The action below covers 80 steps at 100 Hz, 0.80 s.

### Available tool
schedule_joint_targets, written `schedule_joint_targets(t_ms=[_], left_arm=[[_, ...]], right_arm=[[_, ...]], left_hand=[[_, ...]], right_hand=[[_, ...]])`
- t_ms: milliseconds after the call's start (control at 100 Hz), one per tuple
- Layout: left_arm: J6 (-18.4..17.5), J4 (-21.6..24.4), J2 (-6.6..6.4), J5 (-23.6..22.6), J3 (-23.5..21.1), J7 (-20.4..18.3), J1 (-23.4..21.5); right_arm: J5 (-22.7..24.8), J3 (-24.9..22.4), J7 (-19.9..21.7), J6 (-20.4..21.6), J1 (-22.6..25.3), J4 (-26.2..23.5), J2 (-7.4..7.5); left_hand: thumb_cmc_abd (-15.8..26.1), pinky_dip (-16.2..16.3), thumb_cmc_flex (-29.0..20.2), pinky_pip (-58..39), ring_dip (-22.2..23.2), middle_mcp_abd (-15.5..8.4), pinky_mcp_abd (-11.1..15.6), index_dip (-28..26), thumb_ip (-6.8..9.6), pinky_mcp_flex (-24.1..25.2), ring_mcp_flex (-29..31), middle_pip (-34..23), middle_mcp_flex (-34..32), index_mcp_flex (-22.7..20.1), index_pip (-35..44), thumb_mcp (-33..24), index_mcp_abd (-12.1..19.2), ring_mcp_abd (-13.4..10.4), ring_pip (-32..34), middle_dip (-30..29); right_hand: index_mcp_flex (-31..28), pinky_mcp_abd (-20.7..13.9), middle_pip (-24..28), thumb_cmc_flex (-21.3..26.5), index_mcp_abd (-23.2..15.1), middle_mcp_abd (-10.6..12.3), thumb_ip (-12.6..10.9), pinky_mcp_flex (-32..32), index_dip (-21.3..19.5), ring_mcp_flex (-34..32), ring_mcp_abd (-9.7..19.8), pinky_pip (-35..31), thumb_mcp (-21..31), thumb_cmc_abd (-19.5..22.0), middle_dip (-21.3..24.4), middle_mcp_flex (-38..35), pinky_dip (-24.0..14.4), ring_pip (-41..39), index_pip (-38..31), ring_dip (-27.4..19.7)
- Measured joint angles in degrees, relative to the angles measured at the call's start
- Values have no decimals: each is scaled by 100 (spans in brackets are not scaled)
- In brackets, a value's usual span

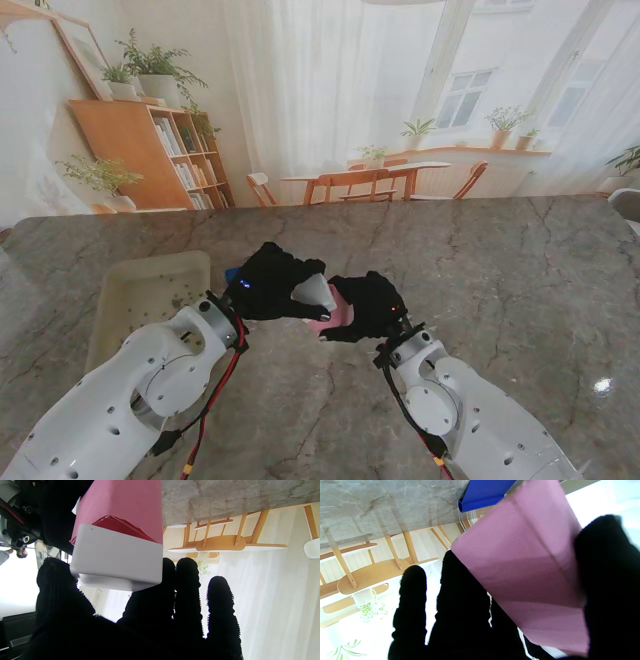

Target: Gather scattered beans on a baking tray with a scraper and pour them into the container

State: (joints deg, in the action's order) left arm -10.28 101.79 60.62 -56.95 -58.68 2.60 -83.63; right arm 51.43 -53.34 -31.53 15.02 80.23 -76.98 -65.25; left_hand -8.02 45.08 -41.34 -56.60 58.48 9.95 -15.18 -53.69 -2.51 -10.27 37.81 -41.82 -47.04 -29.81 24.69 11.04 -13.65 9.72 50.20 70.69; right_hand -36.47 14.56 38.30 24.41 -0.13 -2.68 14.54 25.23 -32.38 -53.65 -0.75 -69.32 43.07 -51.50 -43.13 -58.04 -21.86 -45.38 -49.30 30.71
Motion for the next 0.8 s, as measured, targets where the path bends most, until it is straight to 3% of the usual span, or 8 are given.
schedule_joint_targets(t_ms=[70, 110, 190, 290, 400, 490, 610, 800], left_arm=[[208, 34, 16, -4, 89, 12, -1], [369, 60, 22, -6, 145, 12, -1], [759, 160, 30, -77, 253, -51, -7], [1027, 366, 40, -125, 274, -417, -59], [1194, 519, 45, 184, 270, -624, -135], [1220, 647, 49, -12, 190, -639, -279], [1218, 772, 83, -67, -12, -403, -521], [834, 852, 191, -90, -604, 521, -951]], right_arm=[[0, -6, -4, -1, 12, -1, 0], [0, -10, -4, -1, 18, -1, -1], [-2, -11, -3, -2, 21, -3, -1], [-2, -19, 1, -2, 28, -21, -2], [-1, -19, 2, -1, 34, -36, -2], [-3, -26, 10, 2, 37, -67, -2], [2, -60, 31, 5, 62, -136, -3], [25, -82, 38, 5, 91, -181, -3]], left_hand=[[172, 120, 57, -231, 61, 59, -52, 72, 5, -59, 157, -237, -257, -66, -5, 0, -160, 79, 355, 9], [241, 166, 140, -346, 104, 73, -107, 197, 6, -77, 284, -895, -397, -135, -96, 0, -146, 110, 650, 10], [364, 223, 201, -425, 70, 87, -204, 552, 14, -73, 309, -1041, -450, -236, -498, 0, -121, 192, 691, 12], [723, 144, 236, -51, -407, 413, -481, 1206, 13, 230, -53, -1280, -423, -230, -1063, -117, -181, 607, -286, -188], [943, -273, 4, 937, -1713, 828, -640, 1895, 13, 592, -699, 1401, 211, 201, -1644, -503, -241, 1016, -2310, -2187], [1005, -600, -54, 1859, -2682, 776, -775, 2394, 25, 847, -1281, 3153, 1168, 811, -1896, -635, -305, 1038, -3417, -3976], [1010, -848, -59, 2506, -3264, 836, -795, 2659, 25, 1041, -1846, 3650, 2051, 1303, -2085, -674, -429, 1036, -3993, -4737], [1303, -867, -330, 2805, -3479, 723, -726, 2668, 30, 1121, -2112, 3730, 2468, 1589, -2103, -799, -529, 788, -4127, -4840]], right_hand=[[0, 0, -5, 8, 0, 0, 0, 0, 0, 0, 0, 1, 0, 0, 1, 0, 0, 3, 0, 0], [0, 0, -14, 41, 0, 0, 0, 0, 0, 0, 0, 1, -1, 0, 2, 1, 0, 19, 0, 0], [0, -1, -16, 46, 12, 0, 0, 0, 1, 0, 0, 1, -1, 0, 7, 2, 0, 20, 0, 0], [0, -1, -16, 46, 12, 0, 0, 0, 1, 0, 0, 1, -1, -26, 7, 2, 0, 20, 0, 0], [0, -1, -16, 46, 50, 0, 0, 0, 1, -1, 0, 2, -1, -19, 7, 2, 0, 20, 0, 1], [0, -1, -16, 46, 51, 0, 0, 0, 1, -1, 0, 2, -1, -18, 7, 2, 0, 20, 0, 1], [0, 0, -16, 46, 51, 0, 0, 0, 1, -1, 0, 2, -2, -18, -11, 2, 0, 20, 0, 1], [0, -1, -16, 46, 51, 0, 0, 0, 1, -1, 0, 3, -2, -18, -11, 2, 0, 19, 0, 1]])
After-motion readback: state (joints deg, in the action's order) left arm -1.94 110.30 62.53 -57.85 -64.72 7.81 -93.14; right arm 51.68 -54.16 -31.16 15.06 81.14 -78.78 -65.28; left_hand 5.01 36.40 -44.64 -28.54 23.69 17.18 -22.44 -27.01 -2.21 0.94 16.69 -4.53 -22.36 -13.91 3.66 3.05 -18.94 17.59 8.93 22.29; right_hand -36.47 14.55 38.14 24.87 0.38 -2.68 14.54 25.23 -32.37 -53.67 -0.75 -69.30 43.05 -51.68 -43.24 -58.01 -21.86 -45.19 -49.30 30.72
